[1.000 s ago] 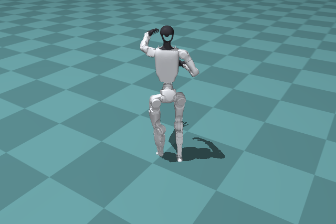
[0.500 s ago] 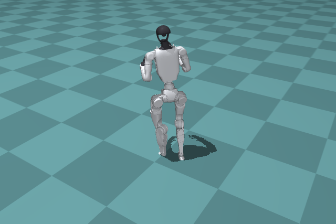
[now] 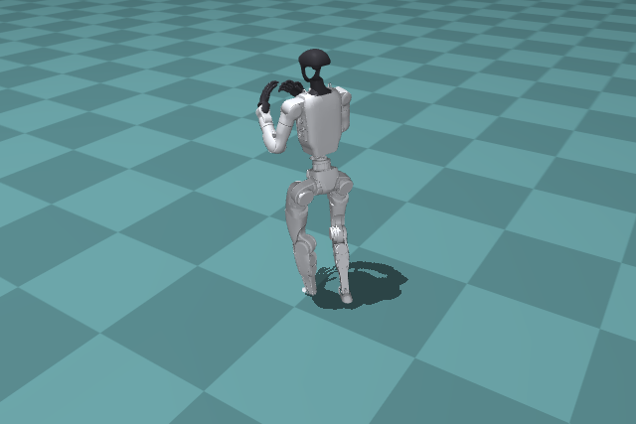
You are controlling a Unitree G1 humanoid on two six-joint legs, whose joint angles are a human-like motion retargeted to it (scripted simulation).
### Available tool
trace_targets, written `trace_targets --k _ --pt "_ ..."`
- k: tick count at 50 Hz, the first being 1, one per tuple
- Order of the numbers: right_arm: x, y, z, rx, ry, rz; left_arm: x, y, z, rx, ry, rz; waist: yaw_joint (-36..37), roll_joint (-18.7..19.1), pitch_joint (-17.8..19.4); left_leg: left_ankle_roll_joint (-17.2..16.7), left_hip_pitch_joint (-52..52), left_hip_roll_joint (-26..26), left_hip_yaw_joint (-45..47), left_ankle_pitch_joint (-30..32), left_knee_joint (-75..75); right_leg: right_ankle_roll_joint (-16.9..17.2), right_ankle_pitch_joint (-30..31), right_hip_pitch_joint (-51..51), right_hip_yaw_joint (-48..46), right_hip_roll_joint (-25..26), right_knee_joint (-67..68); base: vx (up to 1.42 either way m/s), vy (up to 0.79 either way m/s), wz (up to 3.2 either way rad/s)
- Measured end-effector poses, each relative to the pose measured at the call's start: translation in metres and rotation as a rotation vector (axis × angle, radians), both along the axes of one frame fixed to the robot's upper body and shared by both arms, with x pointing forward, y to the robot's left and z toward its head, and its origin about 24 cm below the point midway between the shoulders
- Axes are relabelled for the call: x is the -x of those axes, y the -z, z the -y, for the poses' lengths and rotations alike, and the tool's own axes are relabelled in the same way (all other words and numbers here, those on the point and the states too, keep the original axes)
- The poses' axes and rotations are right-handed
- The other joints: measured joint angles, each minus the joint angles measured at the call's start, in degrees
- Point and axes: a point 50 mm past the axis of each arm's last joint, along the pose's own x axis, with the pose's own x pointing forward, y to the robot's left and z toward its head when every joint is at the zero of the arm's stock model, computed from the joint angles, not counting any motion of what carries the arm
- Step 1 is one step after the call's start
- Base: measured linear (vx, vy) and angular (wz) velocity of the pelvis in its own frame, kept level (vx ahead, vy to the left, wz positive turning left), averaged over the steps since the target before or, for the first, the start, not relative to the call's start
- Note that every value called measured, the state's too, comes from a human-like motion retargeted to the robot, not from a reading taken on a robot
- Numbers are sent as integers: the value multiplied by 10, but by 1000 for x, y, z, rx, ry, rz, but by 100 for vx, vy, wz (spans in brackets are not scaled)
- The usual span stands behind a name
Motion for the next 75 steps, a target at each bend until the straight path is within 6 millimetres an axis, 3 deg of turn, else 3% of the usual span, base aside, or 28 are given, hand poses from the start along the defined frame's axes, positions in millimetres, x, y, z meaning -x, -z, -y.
trace_targets --k 7,11,15,20,22,25,27,28,30,32,33,35,36,38,41,44,48,50,52,55,58,60,62,63,66,68,71,75 --pt "-12 25 -1 -8 -34 -175 -11 -19 4 83 -11 81 0 19 15 -1 -70 35 -29 -72 188 -18 -20 21 -22 5 21 2 -3 75" --pt "-15 19 3 -88 -25 -170 -23 -2 -3 186 -39 -25 12 27 32 21 -108 92 -40 -120 340 -28 -31 33 -44 16 41 4 -3 105" --pt "-10 -25 8 -207 19 52 -35 56 -16 224 -111 -319 27 25 50 94 -129 214 10 -156 502 -37 -49 50 -78 32 55 8 -2 147" --pt "16 -99 18 -326 103 491 -9 157 -42 104 -248 -783 92 2 67 105 -180 252 -35 -162 582 -41 -59 91 -100 66 50 14 2 101" --pt "24 -127 27 -329 203 683 14 178 -58 24 -304 -885 126 -21 67 102 -196 242 -54 -159 578 -39 -60 115 -110 84 26 22 4 120" --pt "22 -173 45 -270 457 940 46 185 -86 -88 -396 -951 184 -63 63 96 -204 210 -68 -157 536 -32 -48 153 -134 105 -25 26 7 147" --pt "-3 -207 76 -191 742 993 62 178 -103 -154 -462 -943 224 -93 60 96 -200 182 -72 -159 491 -26 -33 177 -156 113 -55 28 10 171" --pt "-19 -225 103 -157 922 964 68 172 -111 -187 -494 -924 244 -109 58 97 -199 168 -75 -161 470 -24 -28 186 -169 117 -67 28 10 175" --pt "-45 -255 189 -121 1342 789 73 158 -121 -247 -546 -863 282 -143 58 96 -194 139 -80 -165 428 -23 -21 202 -194 125 -95 27 9 169" --pt "-46 -257 275 -94 1700 528 73 147 -124 -279 -565 -813 307 -168 57 90 -191 117 -89 -166 403 -20 -16 210 -210 130 -114 25 10 146" --pt "-43 -250 302 -74 1815 421 72 144 -123 -276 -559 -798 314 -172 56 87 -192 112 -93 -168 402 -16 -13 211 -213 129 -115 22 11 125" --pt "-40 -235 333 -40 1935 266 69 139 -112 -242 -507 -768 319 -173 56 87 -194 102 -98 -173 409 -8 -6 208 -205 122 -110 19 11 105" --pt "-44 -232 333 -23 1928 241 66 137 -102 -204 -457 -753 316 -168 58 91 -193 98 -98 -178 417 -5 -9 203 -190 115 -98 16 11 81" --pt "-57 -230 320 3 1845 249 58 131 -79 -100 -335 -716 303 -148 64 102 -189 92 -92 -189 437 -3 -25 188 -152 97 -59 13 11 48" --pt "-90 -221 254 33 1516 383 40 110 -34 105 -87 -596 260 -103 88 129 -171 80 -58 -217 463 -3 -76 133 -70 43 77 6 13 -4" --pt "-103 -156 168 33 1095 427 22 67 1 179 142 -372 180 -111 109 156 -143 45 2 -233 448 6 -95 36 25 -42 246 4 13 -31" --pt "-67 -69 80 -17 579 299 17 -17 38 107 307 92 42 -101 95 167 -101 21 64 -236 398 11 -39 -83 115 -105 408 11 7 -42" --pt "-45 -34 55 -5 376 186 20 -65 51 23 297 370 -39 -77 77 159 -73 9 90 -222 352 10 -27 -141 152 -112 454 19 0 -25" --pt "-30 1 45 52 242 44 12 -110 61 -60 201 568 -123 -39 60 141 -44 -4 110 -193 288 9 -28 -190 175 -102 460 25 -4 -5" --pt "-11 44 52 90 147 -198 -30 -177 50 -121 -114 665 -242 25 46 105 12 -31 151 -113 145 24 -29 -247 193 -69 397 31 -7 16" --pt "4 72 70 65 155 -397 -82 -227 -17 -135 -590 568 -325 82 55 81 74 -59 166 -23 7 67 6 -265 217 -16 258 33 -12 0" --pt "12 80 82 30 196 -466 -94 -243 -57 -134 -809 513 -352 104 65 75 102 -68 169 15 -51 97 41 -261 234 17 153 28 -12 -29" --pt "16 79 91 -10 251 -477 -91 -244 -50 -148 -788 546 -354 109 71 75 109 -66 174 23 -67 113 70 -251 246 40 76 23 -12 -38" --pt "18 77 93 -30 275 -470 -86 -239 -35 -154 -707 582 -349 107 72 76 107 -62 177 17 -59 115 79 -244 249 46 52 20 -11 -30" --pt "16 64 95 -70 340 -388 -58 -192 24 -156 -317 634 -312 92 67 83 85 -32 183 -32 23 103 68 -225 240 47 31 16 -12 -12" --pt "11 49 89 -101 353 -300 -33 -155 46 -124 -73 605 -277 79 61 87 67 -3 183 -71 100 92 49 -215 230 45 37 12 -13 6" --pt "5 14 70 -173 319 -112 -16 -107 53 -25 137 476 -215 48 50 94 48 32 177 -111 193 77 17 -207 219 40 59 9 -14 14" --pt "8 -42 41 -253 232 184 -14 -45 35 109 170 180 -114 13 44 99 25 89 149 -149 326 58 -22 -184 200 45 83 9 -14 12"
